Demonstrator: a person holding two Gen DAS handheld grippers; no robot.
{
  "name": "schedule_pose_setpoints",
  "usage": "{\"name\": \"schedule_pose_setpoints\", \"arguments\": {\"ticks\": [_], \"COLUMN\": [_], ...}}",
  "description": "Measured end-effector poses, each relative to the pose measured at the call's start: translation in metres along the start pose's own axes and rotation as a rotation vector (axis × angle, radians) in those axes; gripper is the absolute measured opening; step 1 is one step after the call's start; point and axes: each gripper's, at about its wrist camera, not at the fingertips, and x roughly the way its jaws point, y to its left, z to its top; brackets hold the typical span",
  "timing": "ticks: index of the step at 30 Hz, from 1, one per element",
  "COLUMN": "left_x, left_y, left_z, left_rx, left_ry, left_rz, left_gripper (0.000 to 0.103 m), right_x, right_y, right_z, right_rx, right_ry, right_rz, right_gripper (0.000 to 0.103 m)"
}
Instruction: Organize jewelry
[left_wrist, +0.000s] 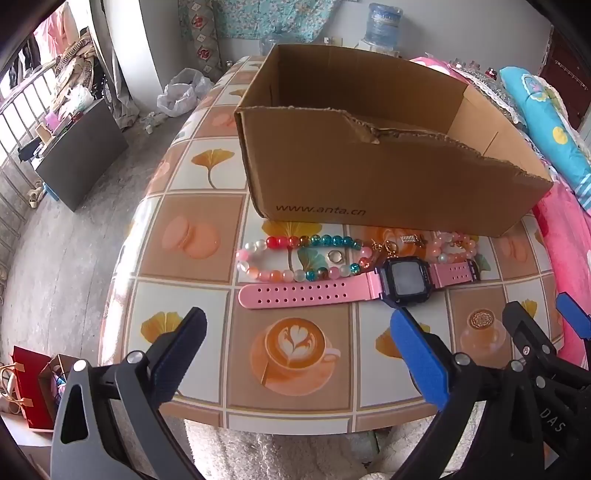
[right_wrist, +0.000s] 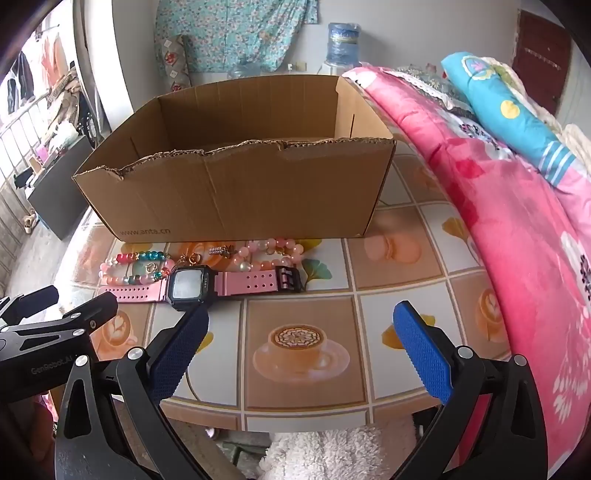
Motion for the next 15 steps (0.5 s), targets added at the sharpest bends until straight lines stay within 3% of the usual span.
{"name": "schedule_pose_setpoints", "arguments": {"ticks": [15], "left_x": [0.0003], "left_y": [0.0007], "left_z": [-0.002], "left_rx": [0.0], "left_ry": [0.006], "left_rz": [0.014], "left_gripper": [0.098], "right_x": [0.0085], "right_y": [0.003], "right_z": [0.0024], "right_rx": [-0.005], "right_ry": [0.007], "right_rz": [0.003], "right_gripper": [0.097]}}
